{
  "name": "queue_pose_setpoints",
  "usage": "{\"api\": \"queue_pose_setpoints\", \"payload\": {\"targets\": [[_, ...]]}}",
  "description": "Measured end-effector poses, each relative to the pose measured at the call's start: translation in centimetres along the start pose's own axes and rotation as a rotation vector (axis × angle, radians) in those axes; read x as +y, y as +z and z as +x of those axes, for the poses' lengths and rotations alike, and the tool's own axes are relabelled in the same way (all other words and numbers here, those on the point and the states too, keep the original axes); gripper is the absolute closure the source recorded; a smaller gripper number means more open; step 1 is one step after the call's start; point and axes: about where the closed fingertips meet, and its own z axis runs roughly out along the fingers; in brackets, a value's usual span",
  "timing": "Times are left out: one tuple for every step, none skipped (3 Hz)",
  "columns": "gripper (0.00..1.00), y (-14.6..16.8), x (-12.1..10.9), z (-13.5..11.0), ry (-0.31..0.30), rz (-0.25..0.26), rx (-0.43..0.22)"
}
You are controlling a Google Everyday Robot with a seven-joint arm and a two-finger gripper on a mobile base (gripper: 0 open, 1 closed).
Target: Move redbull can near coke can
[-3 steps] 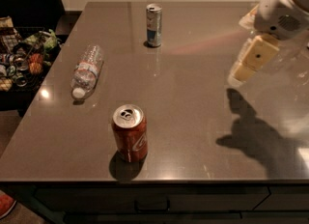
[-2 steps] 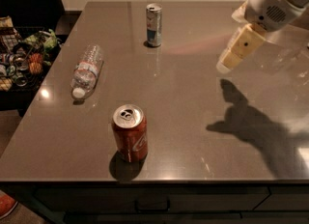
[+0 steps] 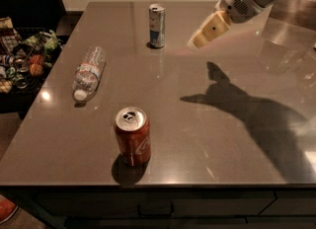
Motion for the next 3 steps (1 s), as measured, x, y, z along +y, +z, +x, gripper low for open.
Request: {"api": "queue_pose_setpoints", "payload": {"targets": [[0.00,3.6,-1.5,-2.8,0.054,0.041,-0.054],[0.00,6.3,-3.6,-5.3,0.099,0.093,-0.086],[0.00,9.1,-5.4,-7.7,0.136,0.124,-0.119]]}}
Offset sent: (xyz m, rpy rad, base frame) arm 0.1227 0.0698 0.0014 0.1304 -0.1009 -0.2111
